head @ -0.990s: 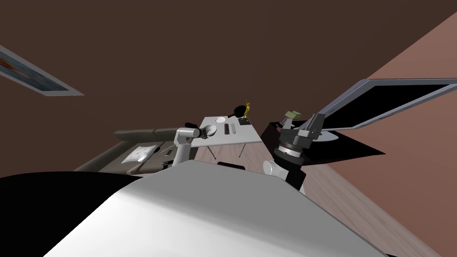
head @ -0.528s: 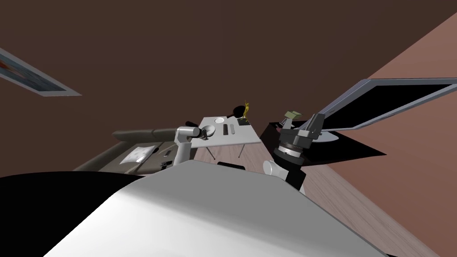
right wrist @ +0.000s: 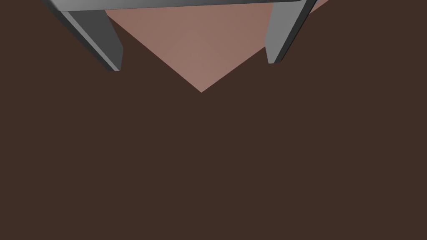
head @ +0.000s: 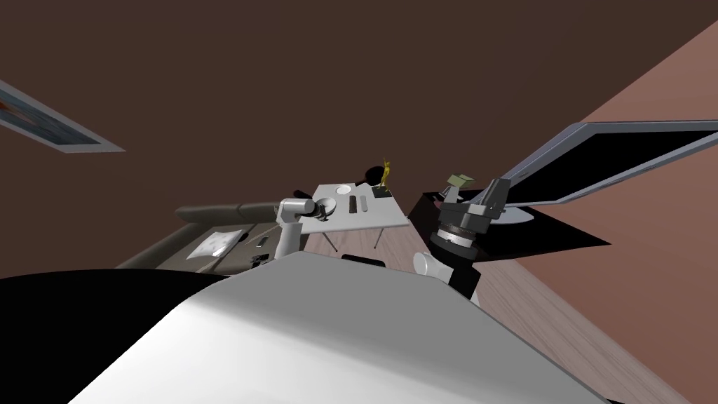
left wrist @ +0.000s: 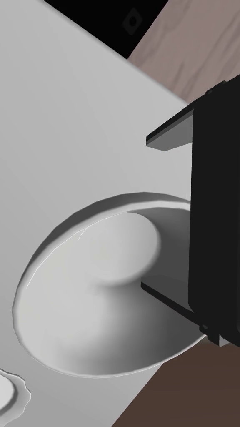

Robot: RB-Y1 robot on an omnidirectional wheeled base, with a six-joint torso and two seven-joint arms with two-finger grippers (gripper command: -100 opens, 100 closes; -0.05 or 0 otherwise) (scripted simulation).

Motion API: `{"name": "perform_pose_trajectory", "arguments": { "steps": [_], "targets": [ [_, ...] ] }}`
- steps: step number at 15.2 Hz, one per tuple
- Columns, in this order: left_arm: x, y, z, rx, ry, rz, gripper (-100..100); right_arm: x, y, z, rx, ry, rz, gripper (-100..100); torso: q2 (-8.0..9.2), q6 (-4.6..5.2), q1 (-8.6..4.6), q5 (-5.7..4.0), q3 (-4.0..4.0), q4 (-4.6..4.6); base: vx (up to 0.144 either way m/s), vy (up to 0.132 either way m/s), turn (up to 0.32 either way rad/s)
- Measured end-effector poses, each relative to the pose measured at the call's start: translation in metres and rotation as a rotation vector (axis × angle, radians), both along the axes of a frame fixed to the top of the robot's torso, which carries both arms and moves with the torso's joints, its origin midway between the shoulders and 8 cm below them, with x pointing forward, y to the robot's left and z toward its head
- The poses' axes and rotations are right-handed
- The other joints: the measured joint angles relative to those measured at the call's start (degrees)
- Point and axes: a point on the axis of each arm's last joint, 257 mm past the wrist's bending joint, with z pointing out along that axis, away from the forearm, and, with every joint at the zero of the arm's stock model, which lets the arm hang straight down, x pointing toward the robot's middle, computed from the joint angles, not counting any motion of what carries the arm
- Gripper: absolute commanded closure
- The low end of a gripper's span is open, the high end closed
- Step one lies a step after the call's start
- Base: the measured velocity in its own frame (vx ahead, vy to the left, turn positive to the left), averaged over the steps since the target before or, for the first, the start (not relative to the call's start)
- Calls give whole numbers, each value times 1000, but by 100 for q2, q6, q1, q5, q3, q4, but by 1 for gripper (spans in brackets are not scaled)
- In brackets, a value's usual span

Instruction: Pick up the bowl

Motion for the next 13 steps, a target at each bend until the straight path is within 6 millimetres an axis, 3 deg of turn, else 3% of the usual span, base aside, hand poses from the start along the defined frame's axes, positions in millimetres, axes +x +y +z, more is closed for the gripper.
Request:
{"name": "perform_pose_trajectory", "arguments": {
  "steps": [3,4,9,13],
  "targets": [
    [4,1,-7,-1,-3,0,-100,0,0,0,0,0,0,0,3,0,3,1,2,1,1,4,0],
    [5,1,-8,0,-4,-1,100,0,0,0,0,0,0,0,4,0,2,0,3,1,0,0,0],
    [4,1,-8,-1,-3,-1,100,0,0,0,0,0,0,0,5,-2,2,0,4,4,0,0,0],
    [-1,0,3,1,-3,-1,100,0,0,0,0,0,0,0,14,-3,-4,-6,12,10,0,0,0]
  ]
}}
